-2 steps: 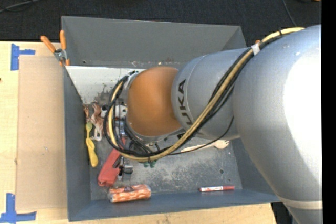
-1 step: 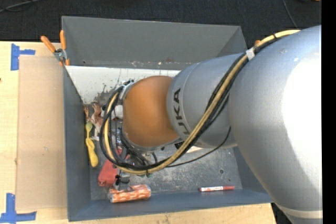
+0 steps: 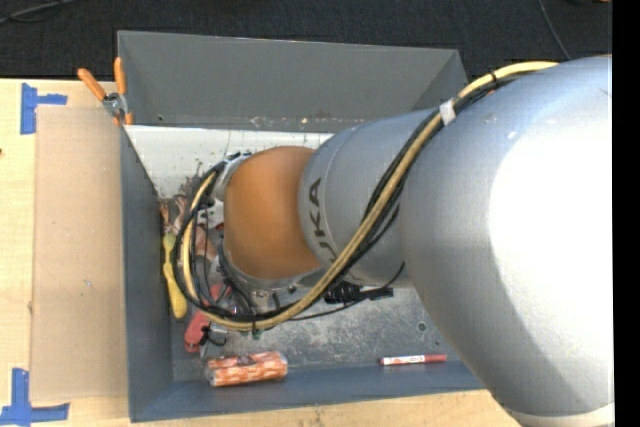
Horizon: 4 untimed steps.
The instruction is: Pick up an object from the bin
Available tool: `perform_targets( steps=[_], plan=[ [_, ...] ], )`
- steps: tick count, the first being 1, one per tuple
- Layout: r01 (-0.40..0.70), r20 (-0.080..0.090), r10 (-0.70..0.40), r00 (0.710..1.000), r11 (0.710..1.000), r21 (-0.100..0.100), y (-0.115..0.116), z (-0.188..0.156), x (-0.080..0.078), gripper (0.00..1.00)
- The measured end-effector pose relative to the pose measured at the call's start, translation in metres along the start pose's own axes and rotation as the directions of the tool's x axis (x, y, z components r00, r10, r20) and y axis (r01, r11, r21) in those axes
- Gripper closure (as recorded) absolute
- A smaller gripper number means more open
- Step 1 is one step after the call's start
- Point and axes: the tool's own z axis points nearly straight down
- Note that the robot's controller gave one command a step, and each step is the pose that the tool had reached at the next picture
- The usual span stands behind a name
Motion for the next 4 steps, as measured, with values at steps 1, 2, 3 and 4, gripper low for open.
perform_targets(
  steps=[1,2,3,4],
  plan=[
    [0.196,0.003,-0.196,0.981,0.981,-0.002,-0.034,0.007,-0.007,0.0],
    [0.113,0.001,-0.113,0.994,0.994,0.001,-0.038,0.0,-0.009,0.0],
    [0.031,0.021,-0.031,0.999,0.999,-0.012,-0.052,0.024,0.003,1.0],
    [0.03,0.021,-0.03,0.999,0.999,-0.012,-0.052,0.024,0.003,1.0]
  ],
)
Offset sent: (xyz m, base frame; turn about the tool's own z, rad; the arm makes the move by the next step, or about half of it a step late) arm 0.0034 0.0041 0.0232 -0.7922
